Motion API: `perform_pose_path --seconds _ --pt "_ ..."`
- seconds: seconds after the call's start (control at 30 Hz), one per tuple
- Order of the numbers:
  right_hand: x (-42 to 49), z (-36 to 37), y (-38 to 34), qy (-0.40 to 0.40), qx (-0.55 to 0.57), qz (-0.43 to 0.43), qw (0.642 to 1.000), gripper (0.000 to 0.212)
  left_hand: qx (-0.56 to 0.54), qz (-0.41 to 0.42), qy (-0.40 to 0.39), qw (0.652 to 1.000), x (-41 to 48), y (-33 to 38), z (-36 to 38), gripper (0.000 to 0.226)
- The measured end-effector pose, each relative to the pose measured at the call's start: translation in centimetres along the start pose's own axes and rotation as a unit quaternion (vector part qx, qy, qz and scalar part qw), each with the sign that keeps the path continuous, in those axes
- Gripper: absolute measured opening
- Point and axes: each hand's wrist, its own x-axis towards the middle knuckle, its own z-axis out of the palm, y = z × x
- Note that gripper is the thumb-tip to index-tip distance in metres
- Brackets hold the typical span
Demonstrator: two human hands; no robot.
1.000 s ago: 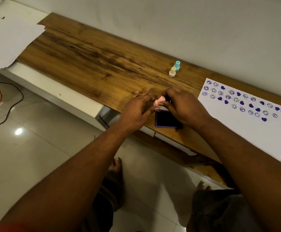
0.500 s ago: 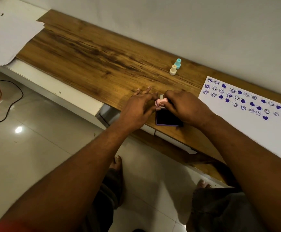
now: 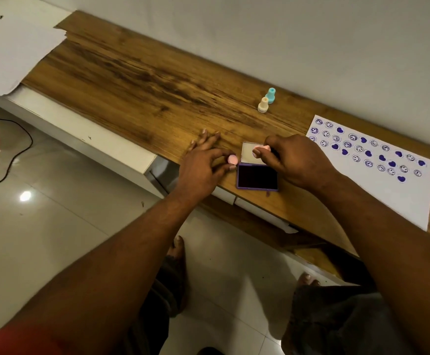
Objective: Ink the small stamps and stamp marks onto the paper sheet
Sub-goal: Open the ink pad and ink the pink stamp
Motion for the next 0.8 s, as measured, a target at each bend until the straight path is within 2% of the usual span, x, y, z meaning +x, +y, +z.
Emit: perform_pose_path --seconds 0.2,0.33,0.43,0.5,0.63,0.8 --pt "-0.4 -0.1 0.5 -0.016 0.003 0.0 1.0 0.051 0.017 -0.019 -0.011 1.0 0.2 0.3 -0.2 0.04" --pt "-0.6 0.0 0.6 -0.048 -0.076 -0.022 0.996 0.052 0.022 -0.027 -0.014 0.999 0.2 0.6 -0.5 0.05" --pt "-0.7 0.3 0.3 -0.081 -0.13 -0.028 0.988 0.053 0.054 0.024 0.022 0.998 0.1 1.1 -0.8 0.049" --pt "-0.9 0.6 0.1 -0.079 -0.14 -0.026 0.987 0.053 0.061 0.079 0.03 0.995 -0.2 1.5 -0.7 0.057" --pt "-0.8 1.0 -0.3 -0.07 -0.162 -0.031 0.984 0.052 0.103 0.123 -0.022 0.987 -1.0 1.7 0.1 0.084" --pt "-0.5 1.6 -1.2 -0.075 -0.192 -0.029 0.978 0.054 0.096 0.121 -0.018 0.988 -0.8 1.3 0.3 0.074"
